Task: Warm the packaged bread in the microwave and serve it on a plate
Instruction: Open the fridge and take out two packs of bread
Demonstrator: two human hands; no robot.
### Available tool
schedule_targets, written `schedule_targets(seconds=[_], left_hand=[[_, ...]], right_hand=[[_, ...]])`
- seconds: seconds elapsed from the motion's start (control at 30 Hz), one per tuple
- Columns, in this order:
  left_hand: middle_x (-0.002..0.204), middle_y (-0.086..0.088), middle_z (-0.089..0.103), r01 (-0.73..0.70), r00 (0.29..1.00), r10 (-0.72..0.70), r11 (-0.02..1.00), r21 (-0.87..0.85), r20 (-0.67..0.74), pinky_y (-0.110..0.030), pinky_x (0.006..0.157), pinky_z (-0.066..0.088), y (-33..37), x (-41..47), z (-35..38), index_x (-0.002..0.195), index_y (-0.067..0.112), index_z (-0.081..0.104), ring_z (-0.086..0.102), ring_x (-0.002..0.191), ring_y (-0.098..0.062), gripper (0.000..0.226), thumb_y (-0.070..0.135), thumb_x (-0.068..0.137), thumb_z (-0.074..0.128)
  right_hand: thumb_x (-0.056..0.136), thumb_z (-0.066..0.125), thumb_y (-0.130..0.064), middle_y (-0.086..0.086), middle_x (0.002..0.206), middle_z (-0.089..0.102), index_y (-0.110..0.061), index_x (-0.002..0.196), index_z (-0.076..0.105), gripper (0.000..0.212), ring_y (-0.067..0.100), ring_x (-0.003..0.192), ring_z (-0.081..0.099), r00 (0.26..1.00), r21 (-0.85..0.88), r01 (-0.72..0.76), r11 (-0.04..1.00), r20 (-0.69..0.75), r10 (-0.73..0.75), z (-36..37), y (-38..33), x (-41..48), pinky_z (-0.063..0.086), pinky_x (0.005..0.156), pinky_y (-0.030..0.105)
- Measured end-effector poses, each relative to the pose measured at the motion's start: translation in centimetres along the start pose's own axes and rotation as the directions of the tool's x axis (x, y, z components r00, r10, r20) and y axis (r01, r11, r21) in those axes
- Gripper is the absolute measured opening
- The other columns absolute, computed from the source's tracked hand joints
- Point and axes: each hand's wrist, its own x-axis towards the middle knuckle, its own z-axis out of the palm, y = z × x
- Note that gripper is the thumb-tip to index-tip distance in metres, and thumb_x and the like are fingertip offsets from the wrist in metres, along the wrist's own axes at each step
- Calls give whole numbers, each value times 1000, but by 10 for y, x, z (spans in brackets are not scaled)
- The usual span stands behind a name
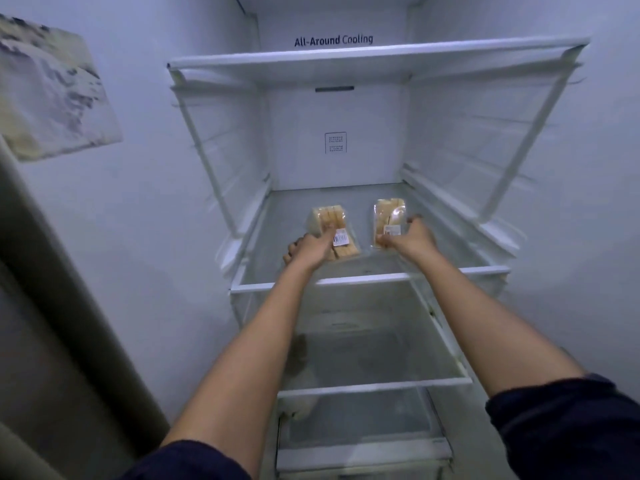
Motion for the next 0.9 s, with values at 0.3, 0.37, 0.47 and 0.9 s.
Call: schedule_targets(seconds=[0.3,0.37,0.47,0.9], left_hand=[[126,-15,55,-83,988,122,933,-351,90,-39,98,46,6,8,0,132,4,35,56,113,-29,61,26,84,66],[130,-16,53,-97,983,152,907,-409,104,-41,98,47,4,9,-2,140,8,29,57,113,-29,71,21,82,68],[129,-15,54,-94,973,182,875,-476,141,-38,92,51,1,6,-6,141,11,29,59,108,-28,69,14,84,66],[138,-8,47,-110,900,373,694,-712,225,-29,70,56,3,-46,-11,142,21,32,62,94,-18,67,11,85,66]], right_hand=[[62,85,-12,16,127,50,-17,103,36,64,28,103,55,997,105,-77,992,26,75,9,-20,5,45,84,30],[62,85,-9,15,123,55,-20,106,33,69,30,105,60,992,148,-89,985,107,74,7,-16,4,53,88,41],[67,81,-5,14,121,56,-18,121,36,71,29,103,61,984,232,-87,969,173,47,0,-13,-8,55,82,40],[79,67,4,19,120,58,-21,142,27,79,27,82,67,967,543,-110,832,253,-37,-38,1,-74,60,60,29]])
